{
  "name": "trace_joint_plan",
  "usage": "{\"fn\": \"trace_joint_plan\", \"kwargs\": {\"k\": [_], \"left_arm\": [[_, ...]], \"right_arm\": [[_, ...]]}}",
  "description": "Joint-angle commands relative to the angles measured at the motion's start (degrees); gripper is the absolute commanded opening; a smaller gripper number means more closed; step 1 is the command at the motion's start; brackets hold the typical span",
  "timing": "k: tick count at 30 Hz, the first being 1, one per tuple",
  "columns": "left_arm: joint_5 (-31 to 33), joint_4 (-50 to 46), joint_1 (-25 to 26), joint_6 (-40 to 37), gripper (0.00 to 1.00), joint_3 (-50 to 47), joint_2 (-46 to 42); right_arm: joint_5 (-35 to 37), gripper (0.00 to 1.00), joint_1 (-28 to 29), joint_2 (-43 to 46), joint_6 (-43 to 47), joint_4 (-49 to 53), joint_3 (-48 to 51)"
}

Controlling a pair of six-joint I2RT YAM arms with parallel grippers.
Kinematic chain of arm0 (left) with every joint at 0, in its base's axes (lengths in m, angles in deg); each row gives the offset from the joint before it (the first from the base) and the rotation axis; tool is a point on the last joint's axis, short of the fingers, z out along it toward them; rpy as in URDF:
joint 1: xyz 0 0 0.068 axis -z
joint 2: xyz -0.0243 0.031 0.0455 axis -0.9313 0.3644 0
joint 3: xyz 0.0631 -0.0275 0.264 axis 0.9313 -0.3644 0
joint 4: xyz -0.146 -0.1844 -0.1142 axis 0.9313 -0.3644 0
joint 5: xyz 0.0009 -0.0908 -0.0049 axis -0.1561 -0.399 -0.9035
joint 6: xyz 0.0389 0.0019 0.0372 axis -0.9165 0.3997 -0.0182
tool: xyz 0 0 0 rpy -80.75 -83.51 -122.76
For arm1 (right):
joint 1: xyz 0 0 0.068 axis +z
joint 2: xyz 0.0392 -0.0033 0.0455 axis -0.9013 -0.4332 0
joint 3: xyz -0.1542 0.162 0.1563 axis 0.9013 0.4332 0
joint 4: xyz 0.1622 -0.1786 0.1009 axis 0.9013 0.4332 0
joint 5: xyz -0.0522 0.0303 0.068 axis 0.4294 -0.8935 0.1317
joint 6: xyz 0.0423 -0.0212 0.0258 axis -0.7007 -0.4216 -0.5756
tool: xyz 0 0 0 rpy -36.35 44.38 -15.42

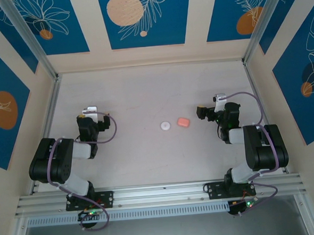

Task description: Insert wireless bluetooth earbuds into charging case

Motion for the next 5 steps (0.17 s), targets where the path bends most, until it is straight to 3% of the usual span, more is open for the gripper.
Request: {"fn": "trace_joint_plan", "kwargs": {"k": [1,5], "left_arm": [[-1.25,-0.25,-0.89,-0.5,1.0,0.54,-0.33],[-0.76,0.35,-0.8,-0.51,1.0,0.14,-0.42]], "right_arm": [[-0.57,0.99,0.08,-0.37,-0.27,-0.43,-0.63],[-0.54,0.99,0.07,-0.36,-0.33,-0.51,-0.55]]}}
